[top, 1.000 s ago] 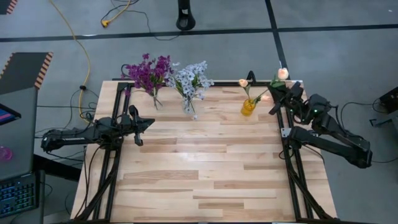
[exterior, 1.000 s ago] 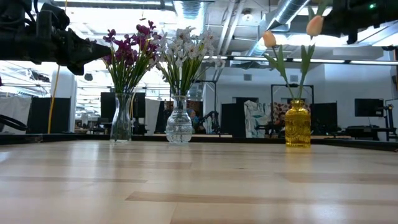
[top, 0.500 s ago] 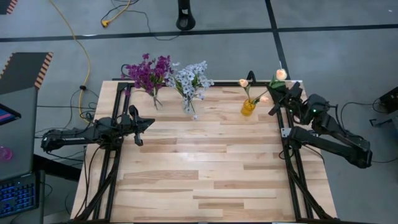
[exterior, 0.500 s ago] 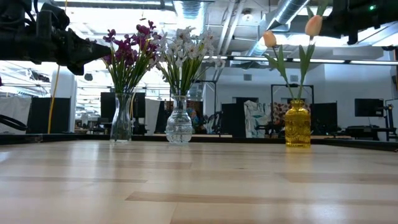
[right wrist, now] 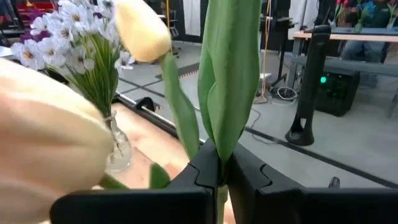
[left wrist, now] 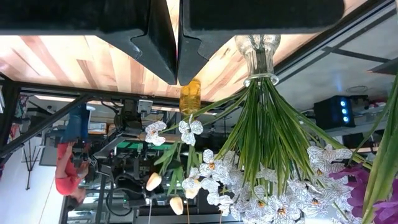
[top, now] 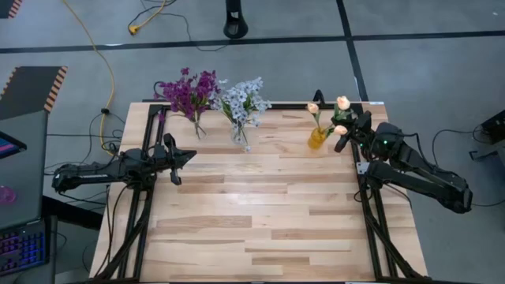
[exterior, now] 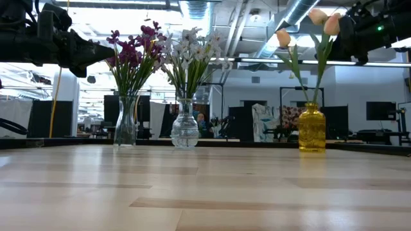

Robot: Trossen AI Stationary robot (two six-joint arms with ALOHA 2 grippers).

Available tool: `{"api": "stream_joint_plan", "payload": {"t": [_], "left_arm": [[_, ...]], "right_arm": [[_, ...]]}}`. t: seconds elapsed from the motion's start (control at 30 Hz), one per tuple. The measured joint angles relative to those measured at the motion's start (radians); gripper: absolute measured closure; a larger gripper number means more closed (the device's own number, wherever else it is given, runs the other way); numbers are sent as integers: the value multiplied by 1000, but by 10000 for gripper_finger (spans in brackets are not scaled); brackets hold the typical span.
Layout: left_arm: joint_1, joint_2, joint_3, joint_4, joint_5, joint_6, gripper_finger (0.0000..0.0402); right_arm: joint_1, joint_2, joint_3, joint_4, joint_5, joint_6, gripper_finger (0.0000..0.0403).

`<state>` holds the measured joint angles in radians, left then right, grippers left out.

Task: Sort flowers into vase by color
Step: Put the tulip into the yellow vase

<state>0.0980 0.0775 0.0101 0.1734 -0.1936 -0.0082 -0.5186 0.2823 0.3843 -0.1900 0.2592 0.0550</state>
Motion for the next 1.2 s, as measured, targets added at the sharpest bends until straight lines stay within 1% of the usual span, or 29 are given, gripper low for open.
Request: {"api": "stream_joint_plan", "payload": {"t": [0.13,0.47,0.57,0.63,0.7,0.9,1.0,1.1,1.2], "left_arm": [[0,0,0,0,0,0,401],[0,0,0,0,0,4,401],[0,0,0,0,0,5,401],[0,0,0,0,0,5,401],[0,0,0,0,0,5,401],[0,0,0,0,0,4,401],[0,0,0,0,0,4,401],[0,0,0,0,0,3,401],[0,0,0,0,0,3,401]], "right_arm": [[0,1,0,-2,0,1,346],[0,1,0,2,0,0,342],[0,1,0,2,0,-2,333],[0,1,0,2,0,-2,319],[0,1,0,2,0,-2,297],[-1,1,3,2,7,-2,208],[-1,1,27,-5,9,-2,175],[-1,1,70,-32,9,-2,159],[-1,1,137,-126,9,-2,157]]}}
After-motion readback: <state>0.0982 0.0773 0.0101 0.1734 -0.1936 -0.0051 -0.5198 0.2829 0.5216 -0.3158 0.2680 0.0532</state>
